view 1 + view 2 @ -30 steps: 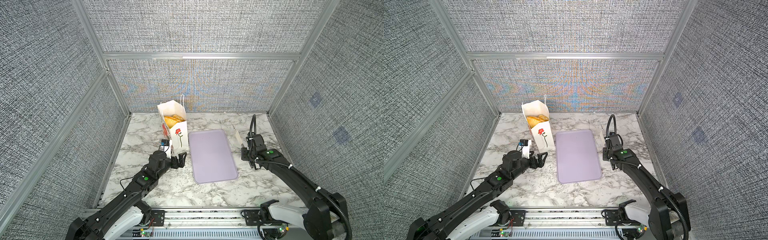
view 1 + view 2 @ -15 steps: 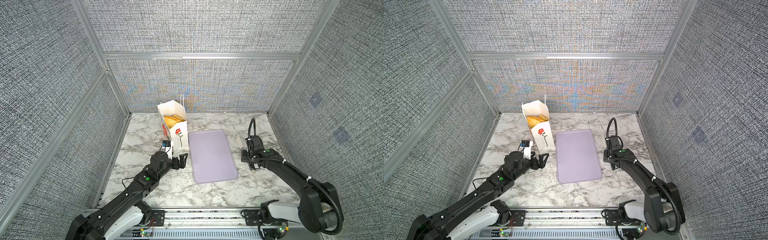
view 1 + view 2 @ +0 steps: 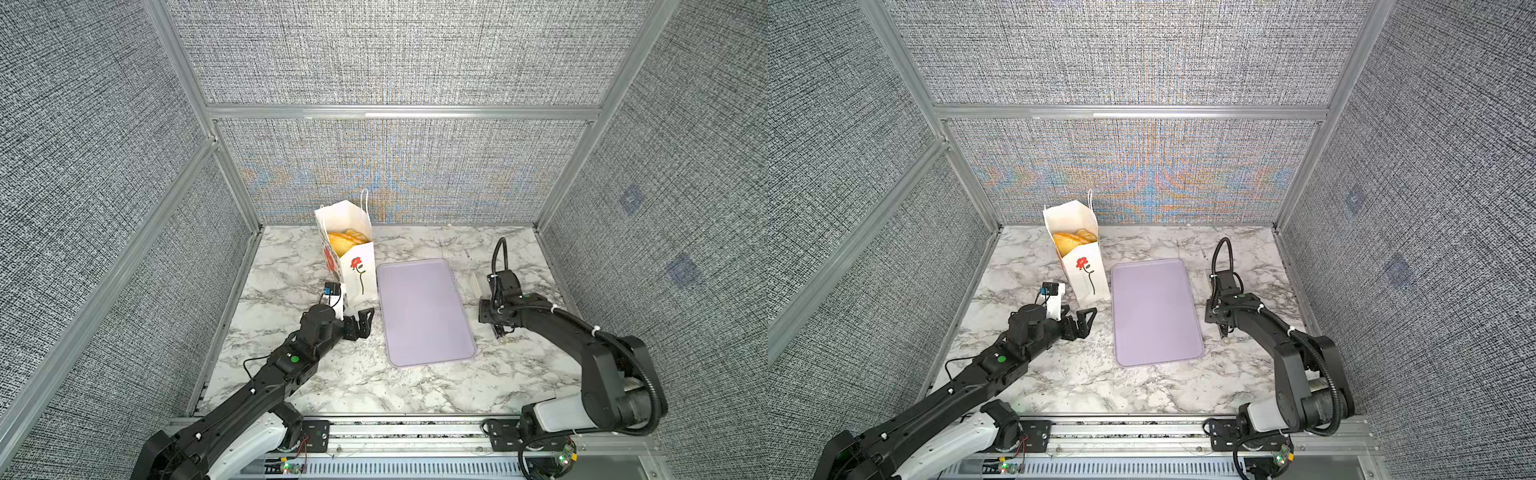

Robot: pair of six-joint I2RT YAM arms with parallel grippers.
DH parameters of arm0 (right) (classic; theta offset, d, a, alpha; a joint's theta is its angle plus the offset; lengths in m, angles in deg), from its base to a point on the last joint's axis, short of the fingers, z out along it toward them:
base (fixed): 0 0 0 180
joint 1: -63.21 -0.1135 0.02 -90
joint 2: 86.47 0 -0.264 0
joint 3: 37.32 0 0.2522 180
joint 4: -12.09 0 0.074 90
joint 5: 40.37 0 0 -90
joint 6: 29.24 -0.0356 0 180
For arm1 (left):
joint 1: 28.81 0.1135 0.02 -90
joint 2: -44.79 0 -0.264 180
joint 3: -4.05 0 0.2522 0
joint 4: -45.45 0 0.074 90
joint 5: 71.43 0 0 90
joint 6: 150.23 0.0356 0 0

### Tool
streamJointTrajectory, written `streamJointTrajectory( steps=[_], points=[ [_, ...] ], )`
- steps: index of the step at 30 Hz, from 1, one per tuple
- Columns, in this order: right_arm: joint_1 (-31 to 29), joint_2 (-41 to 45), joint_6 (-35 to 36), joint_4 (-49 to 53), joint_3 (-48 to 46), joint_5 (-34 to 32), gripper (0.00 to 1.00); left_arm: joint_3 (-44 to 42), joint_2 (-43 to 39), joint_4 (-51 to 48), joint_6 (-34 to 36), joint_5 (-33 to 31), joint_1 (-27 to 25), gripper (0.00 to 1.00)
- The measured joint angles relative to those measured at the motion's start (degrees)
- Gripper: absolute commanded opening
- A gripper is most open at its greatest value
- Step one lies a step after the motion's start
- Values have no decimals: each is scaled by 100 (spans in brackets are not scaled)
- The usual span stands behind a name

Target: Place the fake bread into the paper bag

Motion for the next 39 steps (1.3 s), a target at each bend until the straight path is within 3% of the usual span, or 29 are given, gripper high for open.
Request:
streamJointTrajectory(
  steps=[15,23,27,39],
  points=[
    [68,-632,-142,-426,96,188,61,-66,-105,-35,-20,-142,-4,99],
    [87,-850,-243,-520,149,271,68,-79,-129,-42,-61,-153,-4,99],
    [103,-984,-302,-555,168,332,86,-120,-210,-39,-111,-197,-4,99],
    [74,-682,-332,-811,-55,426,91,-216,-446,-157,-175,-446,-4,99]
  ],
)
